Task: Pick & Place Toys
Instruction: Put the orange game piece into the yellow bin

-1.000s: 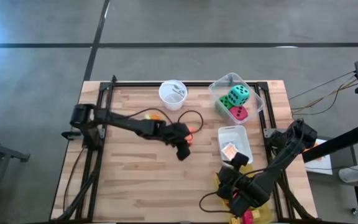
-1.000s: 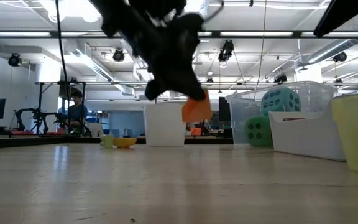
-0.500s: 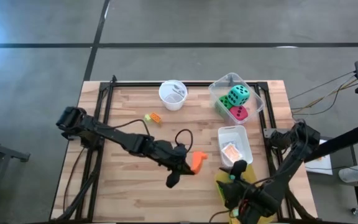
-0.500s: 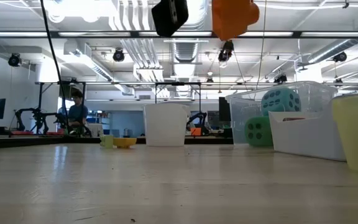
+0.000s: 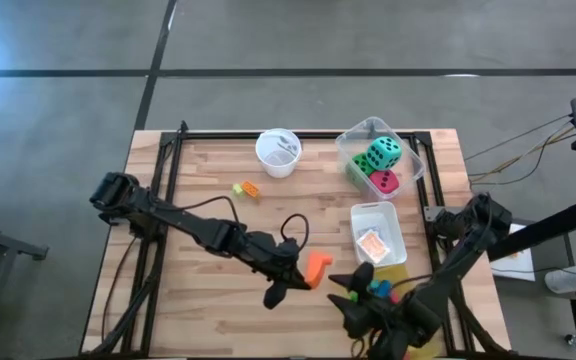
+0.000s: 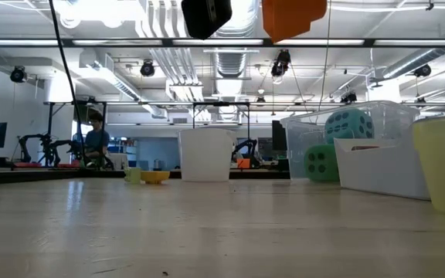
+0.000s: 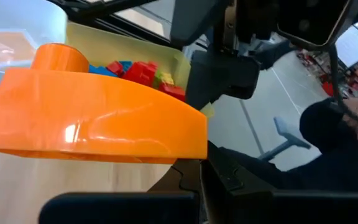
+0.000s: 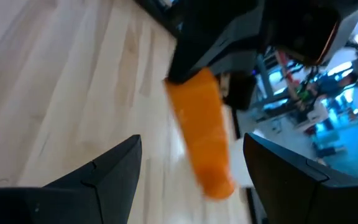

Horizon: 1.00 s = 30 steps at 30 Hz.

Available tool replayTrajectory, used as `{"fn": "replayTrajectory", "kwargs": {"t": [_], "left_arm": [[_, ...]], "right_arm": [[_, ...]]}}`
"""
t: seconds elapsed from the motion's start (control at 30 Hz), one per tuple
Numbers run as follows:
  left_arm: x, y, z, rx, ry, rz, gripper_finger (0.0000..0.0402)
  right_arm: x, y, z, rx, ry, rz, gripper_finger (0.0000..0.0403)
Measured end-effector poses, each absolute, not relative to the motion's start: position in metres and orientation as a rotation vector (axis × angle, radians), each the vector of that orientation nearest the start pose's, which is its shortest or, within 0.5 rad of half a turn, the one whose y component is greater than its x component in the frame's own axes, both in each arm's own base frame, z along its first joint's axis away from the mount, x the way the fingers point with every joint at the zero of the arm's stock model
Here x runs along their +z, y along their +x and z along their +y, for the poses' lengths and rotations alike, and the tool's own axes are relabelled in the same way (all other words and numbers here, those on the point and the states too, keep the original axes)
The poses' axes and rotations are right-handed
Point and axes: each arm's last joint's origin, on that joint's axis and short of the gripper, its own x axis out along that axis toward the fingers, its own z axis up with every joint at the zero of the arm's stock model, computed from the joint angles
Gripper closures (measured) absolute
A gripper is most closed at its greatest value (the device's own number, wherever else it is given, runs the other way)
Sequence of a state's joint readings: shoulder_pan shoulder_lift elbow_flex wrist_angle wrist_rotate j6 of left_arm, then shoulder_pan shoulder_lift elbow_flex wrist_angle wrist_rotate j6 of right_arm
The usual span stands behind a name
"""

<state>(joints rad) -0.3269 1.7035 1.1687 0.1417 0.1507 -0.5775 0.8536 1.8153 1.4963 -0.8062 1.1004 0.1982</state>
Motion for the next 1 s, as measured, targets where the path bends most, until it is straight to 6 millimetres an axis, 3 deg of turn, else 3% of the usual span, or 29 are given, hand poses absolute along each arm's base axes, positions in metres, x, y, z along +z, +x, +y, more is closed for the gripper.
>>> {"fn": "replayTrajectory", "kwargs": {"t": [0.13,0.7,0.83,1.0], "left_arm": [[0.255,0.362,-0.133,-0.375,-0.524,0.528,0.0401],[0.260,0.357,-0.149,-0.459,-0.523,0.498,0.0401],[0.262,0.357,-0.151,-0.483,-0.524,0.482,0.0401],[0.265,0.356,-0.154,-0.532,-0.529,0.465,0.0401]], "right_arm": [[0.271,0.276,0.259,-0.271,-0.780,0.571,0.0128],[0.273,0.302,0.244,-0.141,-0.744,0.623,0.0131],[0.272,0.303,0.244,-0.120,-0.741,0.631,0.0168],[0.273,0.303,0.244,-0.107,-0.742,0.632,0.0246]]}}
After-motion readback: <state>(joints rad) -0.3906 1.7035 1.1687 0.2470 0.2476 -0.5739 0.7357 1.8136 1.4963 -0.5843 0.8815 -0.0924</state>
